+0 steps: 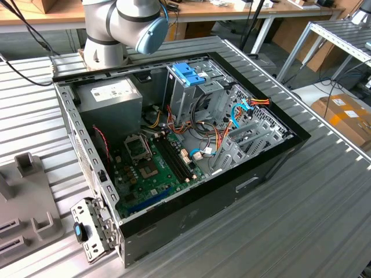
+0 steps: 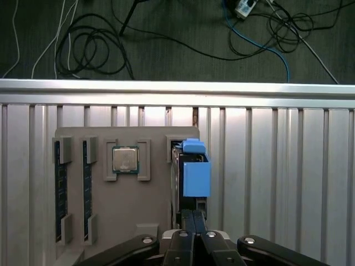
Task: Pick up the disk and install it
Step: 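Pick up the disk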
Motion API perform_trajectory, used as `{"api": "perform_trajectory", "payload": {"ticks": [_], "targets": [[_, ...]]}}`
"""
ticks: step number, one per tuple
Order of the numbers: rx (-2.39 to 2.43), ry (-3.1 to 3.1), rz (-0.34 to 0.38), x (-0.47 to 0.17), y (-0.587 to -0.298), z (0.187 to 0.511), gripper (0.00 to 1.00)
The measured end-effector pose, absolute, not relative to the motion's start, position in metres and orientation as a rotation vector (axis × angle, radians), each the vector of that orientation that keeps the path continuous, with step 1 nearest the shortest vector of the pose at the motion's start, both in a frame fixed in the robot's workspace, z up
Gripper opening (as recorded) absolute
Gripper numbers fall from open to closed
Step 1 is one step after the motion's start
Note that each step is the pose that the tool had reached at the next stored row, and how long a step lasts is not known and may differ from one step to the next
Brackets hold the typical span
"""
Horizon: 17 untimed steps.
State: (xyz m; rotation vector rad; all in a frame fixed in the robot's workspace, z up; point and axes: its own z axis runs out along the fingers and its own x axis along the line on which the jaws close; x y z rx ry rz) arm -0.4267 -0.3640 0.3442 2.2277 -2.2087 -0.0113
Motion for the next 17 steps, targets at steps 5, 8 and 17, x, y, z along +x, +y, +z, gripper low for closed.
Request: {"api": "perform_trajectory", "payload": {"ticks": [5,8,17], "targets": [[2.228,-2.209,-0.011,-0.4279,-0.3639,0.3442,0.11],[2.228,-2.209,-0.011,-0.4281,-0.3639,0.3442,0.11],[2.228,-2.209,-0.011,-0.4282,-0.3639,0.3442,0.11]]}}
